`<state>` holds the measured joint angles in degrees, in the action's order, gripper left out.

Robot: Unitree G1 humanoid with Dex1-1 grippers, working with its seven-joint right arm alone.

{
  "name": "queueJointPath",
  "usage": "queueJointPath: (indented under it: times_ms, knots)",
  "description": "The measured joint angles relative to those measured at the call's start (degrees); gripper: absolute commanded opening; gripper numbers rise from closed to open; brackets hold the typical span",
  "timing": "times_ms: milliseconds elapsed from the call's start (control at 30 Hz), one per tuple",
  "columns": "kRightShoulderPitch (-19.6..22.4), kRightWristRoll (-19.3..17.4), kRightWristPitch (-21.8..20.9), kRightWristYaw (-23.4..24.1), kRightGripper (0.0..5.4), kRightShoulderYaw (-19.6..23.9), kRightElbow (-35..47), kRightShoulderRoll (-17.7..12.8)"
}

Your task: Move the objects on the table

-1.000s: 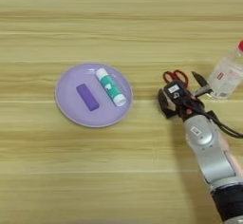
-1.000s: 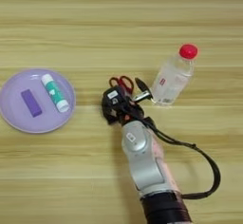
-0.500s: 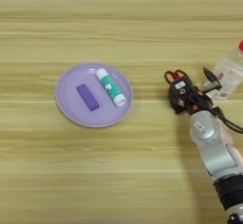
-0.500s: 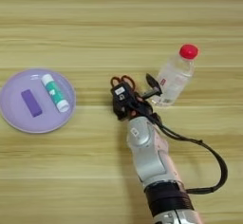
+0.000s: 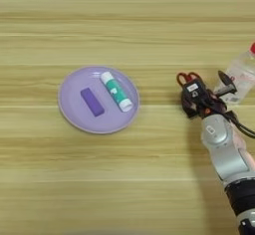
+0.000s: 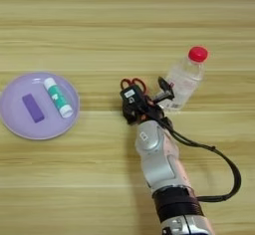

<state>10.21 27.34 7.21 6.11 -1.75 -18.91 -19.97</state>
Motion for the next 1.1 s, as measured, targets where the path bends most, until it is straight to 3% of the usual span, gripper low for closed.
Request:
queueJointPath:
  times_ms: [267,600,1100]
  knots:
    - [-1.3,-0.6,-2.0,1.2,5.37,0.2,1.2,0.2]
    - [-5.2,-1.1,-6.0,2.4,5.37,0.0,11.7,2.5]
    - [-6.9,-3.9,-7.1,6.2,5.37,6.9,21.1,4.4]
